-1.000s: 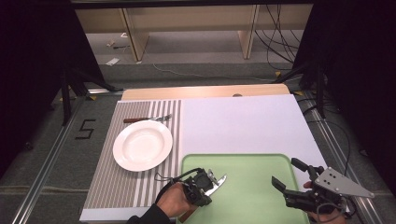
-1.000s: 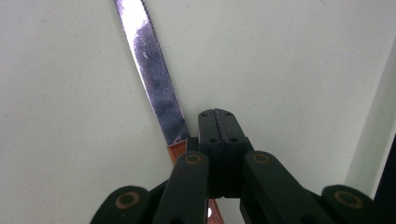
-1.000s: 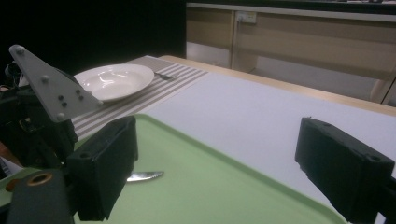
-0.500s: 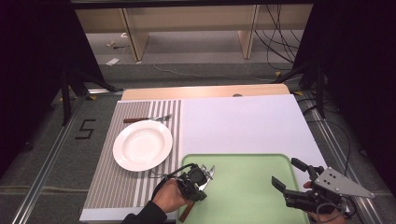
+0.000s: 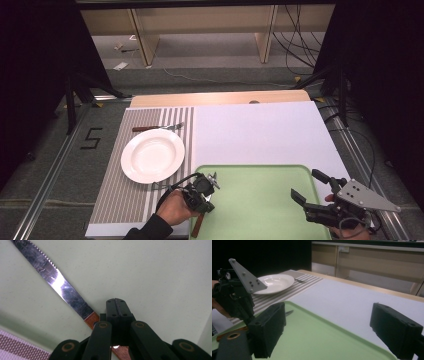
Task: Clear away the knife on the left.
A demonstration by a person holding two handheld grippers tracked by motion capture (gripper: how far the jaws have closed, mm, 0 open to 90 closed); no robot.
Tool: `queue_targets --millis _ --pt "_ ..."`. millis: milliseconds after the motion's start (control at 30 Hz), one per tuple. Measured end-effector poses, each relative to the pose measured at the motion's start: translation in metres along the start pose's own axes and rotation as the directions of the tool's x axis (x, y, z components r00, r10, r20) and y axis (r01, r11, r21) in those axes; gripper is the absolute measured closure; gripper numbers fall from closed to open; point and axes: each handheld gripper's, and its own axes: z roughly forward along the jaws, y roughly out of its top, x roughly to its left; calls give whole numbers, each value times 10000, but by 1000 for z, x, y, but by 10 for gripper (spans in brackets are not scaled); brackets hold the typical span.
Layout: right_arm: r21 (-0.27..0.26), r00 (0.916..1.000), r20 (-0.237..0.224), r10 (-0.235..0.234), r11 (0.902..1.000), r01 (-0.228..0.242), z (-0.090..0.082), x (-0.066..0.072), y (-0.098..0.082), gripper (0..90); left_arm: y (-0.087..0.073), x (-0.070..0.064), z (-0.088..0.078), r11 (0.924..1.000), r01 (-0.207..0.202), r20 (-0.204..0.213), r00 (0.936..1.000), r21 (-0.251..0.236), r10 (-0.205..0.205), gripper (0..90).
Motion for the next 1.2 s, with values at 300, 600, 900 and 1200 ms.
queue_targets --millis 300,600,900,1200 --pt "-4 10000 2 -1 10000 1 0 0 0 142 -7 5 -4 9997 227 -32 9997 -62 -227 896" --pt "-19 10000 10 -25 10000 25 0 0 0 142 -13 8 -6 9992 404 -22 9992 44 -404 896" --pt "-8 10000 7 -22 10000 22 0 0 0 143 -16 10 -10 9988 489 113 9987 -94 -488 868" --pt "-24 10000 -2 -33 10000 33 0 0 0 143 -16 8 -16 9945 868 279 9960 -586 -853 592"
